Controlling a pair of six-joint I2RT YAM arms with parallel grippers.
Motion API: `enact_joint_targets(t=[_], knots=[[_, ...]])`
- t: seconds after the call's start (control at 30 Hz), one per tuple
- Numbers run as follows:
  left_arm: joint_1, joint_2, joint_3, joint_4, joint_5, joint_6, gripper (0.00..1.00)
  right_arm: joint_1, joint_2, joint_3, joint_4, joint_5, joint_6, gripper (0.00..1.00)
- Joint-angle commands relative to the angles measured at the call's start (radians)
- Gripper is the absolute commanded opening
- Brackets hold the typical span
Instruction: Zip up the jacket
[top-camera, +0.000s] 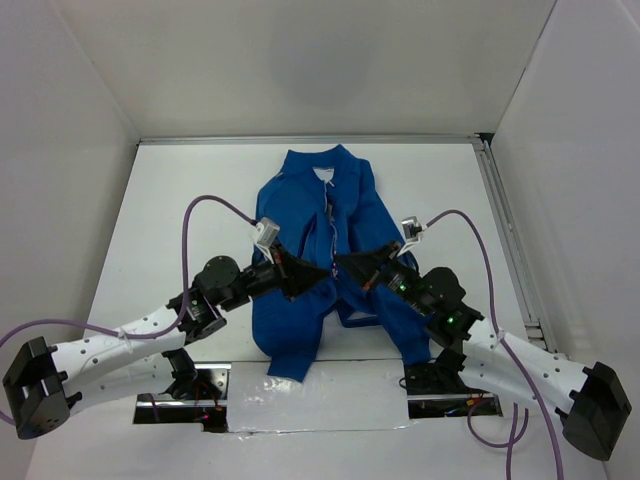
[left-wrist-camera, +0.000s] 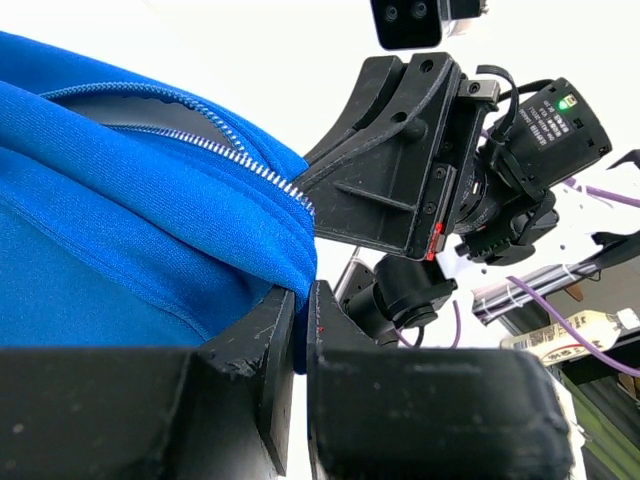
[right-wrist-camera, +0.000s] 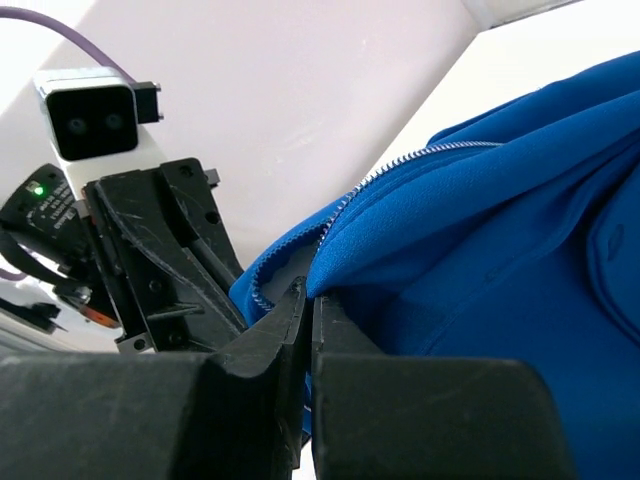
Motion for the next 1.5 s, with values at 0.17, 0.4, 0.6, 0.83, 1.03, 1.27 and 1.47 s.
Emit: enact_joint_targets(t=[0.17,0.4,0.6,0.83,1.03,1.27,1.47], knots=[[-0.023,0.000,0.000,0.047,0.031,0.008,0.00,-0.009,-0.003,0.215,-0.195,-0.154,-0.117,0.04],[-0.015,-0.023,0.025,0.066,-0.048,0.034,0.00,-0.010,0.019,0.258,-0.361,-0.292,-0.240,0.38],[0.009,-0.023,0.031,0.047,-0.046,0.011,0.00,-0.009,0.005,0.261,-0.401,-0.368,-0.320,0.54],[0.028,-0.026,0.031,0.040,-0.049,-0.006,0.00,-0.007,0.002,0.249,-0.400,-0.377,-0.323,0.44],[0.031,-0.023,0.034,0.034,-0.054,-0.018,0.00,-0.010,0.008,0.241,-0.372,-0.342,-0.288,0.08],[0.034,-0.064,0.016,0.003,-0.097,-0.033,0.00,-0.010,-0.041,0.185,-0.343,-0.283,-0.263,0.00],[0.035,-0.093,0.002,0.006,-0.108,-0.044,0.00,-0.010,-0.095,0.126,-0.244,-0.272,-0.197,0.00]])
